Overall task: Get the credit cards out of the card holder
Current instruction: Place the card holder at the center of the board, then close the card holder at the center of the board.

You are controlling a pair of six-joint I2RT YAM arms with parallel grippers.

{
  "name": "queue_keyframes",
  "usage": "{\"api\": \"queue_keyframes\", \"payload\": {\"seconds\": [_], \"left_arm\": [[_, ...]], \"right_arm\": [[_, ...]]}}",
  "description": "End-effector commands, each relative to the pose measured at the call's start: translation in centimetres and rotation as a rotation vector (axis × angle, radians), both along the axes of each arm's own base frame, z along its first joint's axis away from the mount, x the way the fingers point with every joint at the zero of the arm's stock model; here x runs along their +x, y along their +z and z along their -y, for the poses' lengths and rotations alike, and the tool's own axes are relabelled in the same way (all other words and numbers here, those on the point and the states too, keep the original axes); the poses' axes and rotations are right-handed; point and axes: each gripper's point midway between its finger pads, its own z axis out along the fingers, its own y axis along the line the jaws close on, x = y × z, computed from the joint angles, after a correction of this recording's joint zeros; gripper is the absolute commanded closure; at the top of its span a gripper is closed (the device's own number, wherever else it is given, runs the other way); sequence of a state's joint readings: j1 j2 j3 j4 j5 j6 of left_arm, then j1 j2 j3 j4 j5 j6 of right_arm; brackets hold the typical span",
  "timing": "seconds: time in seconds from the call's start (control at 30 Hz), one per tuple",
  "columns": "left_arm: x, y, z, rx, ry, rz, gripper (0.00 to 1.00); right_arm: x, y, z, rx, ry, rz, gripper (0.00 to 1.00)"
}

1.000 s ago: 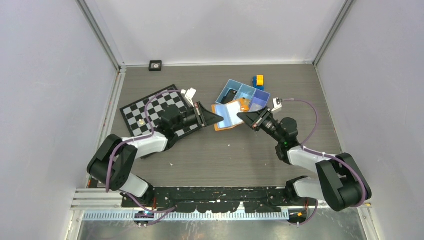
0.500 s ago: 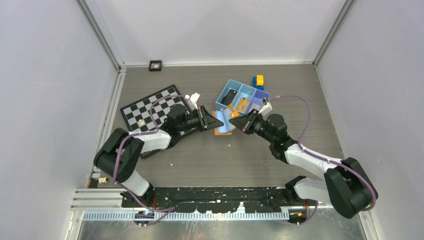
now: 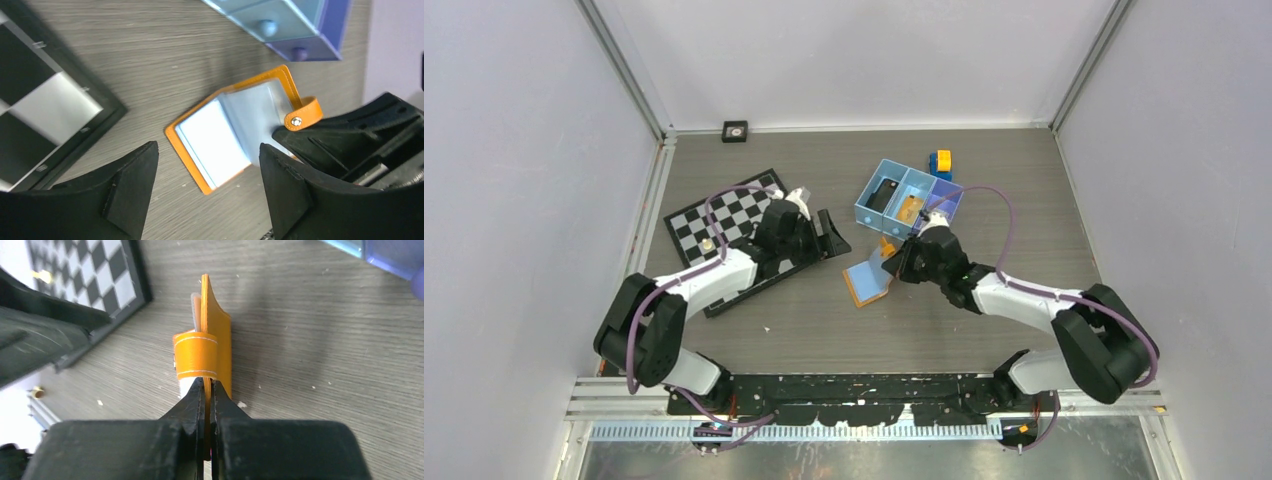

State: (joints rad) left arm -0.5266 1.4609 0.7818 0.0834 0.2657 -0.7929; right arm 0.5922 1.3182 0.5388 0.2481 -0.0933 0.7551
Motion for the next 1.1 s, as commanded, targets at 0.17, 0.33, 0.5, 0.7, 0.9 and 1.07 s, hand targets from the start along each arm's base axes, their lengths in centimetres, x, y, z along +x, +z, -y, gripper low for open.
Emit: {"api": "queue_keyframes", "payload": {"seconds": [0.17, 0.33, 0.5, 0.7, 0.9, 1.07], "left_arm": [[1.5, 2.0, -4.9, 0.101, 0.176, 0.089, 0.21], [1.6, 1.5, -4.7, 0.074, 0.155, 0.055, 0.21], [1.9, 1.4, -4.9, 0.051, 0.15, 0.032, 0.22], [1.8, 1.9, -5.1, 0.054, 0.153, 0.056, 0.23], [1.7, 1.7, -4.5, 0.038, 0.118, 0.034, 0.27], [1.5, 1.6, -3.8, 0.024, 0.083, 0.015, 0.36]], "right_arm": [[0.4, 0.3, -2.2, -0.327, 0.012, 0.165, 0.73], [-1.5, 1.1, -5.1, -0.429, 0.114, 0.265, 0.58], [-3.3, -0.1, -7.9, -0.48, 0.244, 0.262, 0.56], [-4.5, -3.5, -10.6, -0.499, 0.376, 0.128, 0.44], [-5.2, -5.5, -11.6, -0.52, 0.433, 0.055, 0.33], [-6.1, -3.9, -12.3, -0.455, 0.478, 0.062, 0.27]]}}
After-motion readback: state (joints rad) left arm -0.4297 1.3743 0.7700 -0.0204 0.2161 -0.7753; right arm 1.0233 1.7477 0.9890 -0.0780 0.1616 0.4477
